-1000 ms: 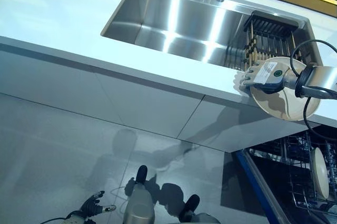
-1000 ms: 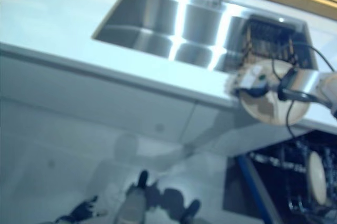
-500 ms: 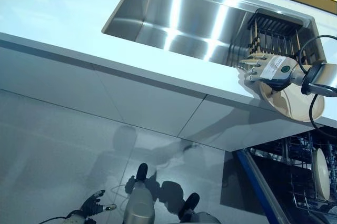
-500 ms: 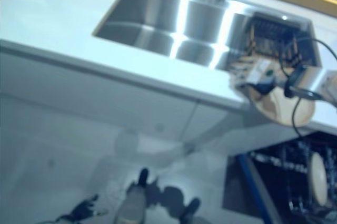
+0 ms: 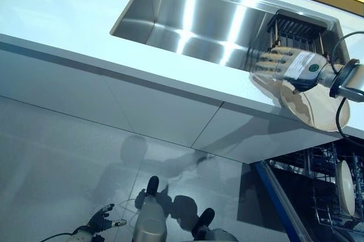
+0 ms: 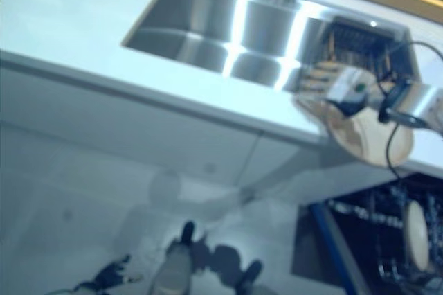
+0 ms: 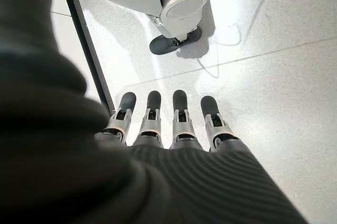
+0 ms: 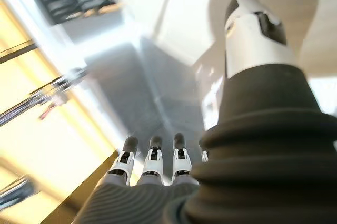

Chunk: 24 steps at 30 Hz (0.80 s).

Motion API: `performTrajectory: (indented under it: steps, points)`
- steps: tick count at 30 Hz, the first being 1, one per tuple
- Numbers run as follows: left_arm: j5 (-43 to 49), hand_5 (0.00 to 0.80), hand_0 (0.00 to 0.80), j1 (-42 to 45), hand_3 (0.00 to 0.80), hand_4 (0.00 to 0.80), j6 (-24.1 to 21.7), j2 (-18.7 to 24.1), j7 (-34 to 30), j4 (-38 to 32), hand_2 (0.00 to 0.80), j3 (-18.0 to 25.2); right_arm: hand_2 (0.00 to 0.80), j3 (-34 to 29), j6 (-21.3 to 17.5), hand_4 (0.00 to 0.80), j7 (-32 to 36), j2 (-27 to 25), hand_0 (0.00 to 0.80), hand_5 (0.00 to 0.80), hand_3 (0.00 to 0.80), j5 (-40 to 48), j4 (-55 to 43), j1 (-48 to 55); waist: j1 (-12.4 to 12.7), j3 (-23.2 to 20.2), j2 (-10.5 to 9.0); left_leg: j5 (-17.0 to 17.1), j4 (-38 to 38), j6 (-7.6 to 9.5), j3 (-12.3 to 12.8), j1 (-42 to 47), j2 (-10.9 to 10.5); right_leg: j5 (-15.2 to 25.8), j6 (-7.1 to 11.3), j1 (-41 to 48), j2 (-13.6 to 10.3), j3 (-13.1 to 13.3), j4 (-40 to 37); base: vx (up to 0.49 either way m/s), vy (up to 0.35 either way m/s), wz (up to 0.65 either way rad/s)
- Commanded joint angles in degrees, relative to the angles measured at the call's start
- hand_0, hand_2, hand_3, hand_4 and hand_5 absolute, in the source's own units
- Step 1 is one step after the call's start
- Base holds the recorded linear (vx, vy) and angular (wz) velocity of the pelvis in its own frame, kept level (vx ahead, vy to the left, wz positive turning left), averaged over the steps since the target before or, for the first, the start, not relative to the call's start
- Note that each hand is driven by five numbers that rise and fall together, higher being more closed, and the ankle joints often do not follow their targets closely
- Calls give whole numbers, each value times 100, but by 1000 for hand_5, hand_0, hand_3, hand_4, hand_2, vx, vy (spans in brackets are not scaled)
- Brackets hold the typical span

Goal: Take plates into dishwasher

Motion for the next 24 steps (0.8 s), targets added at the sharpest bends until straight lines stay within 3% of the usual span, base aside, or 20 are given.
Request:
performTrajectory:
  steps: [1,13,16,19,24]
  points:
    - [-148,0,0,-55,0,0,-85,187,41,-113,0,-84,0,-62,295,0,-281,-499,0,0,0,-25,13,-97,-41,-122,-252,-691,-18,167,422,293,-226,-332,105,29,74,140,244,-28,45,0]
    - [-145,0,0,-30,0,0,3,-27,57,94,0,-10,0,-550,659,0,-636,-1039,0,0,0,-704,-147,249,-297,-500,-468,-873,-18,217,643,658,-221,-288,206,262,22,330,188,-5,70,-1]
    - [-131,0,0,-20,0,0,30,-88,42,156,0,24,0,-574,1045,0,-645,-1267,0,0,0,-378,-76,151,-410,-643,-527,-945,-18,248,766,792,-225,-258,250,321,-13,435,174,0,130,-15]
    - [-224,0,0,-42,0,0,34,-188,84,213,0,8,0,-1178,1910,0,-873,-1356,0,0,0,1044,173,455,-561,-771,-525,-1032,-18,293,859,917,-242,-215,338,365,-62,570,173,-31,147,-17]
    - [-264,0,0,-250,0,0,264,-335,88,220,0,-157,0,-3223,2435,0,-1119,-881,0,0,0,3216,219,1614,-797,-967,-376,-1132,-18,399,922,1056,-300,-85,555,319,-242,808,286,-31,190,-18]
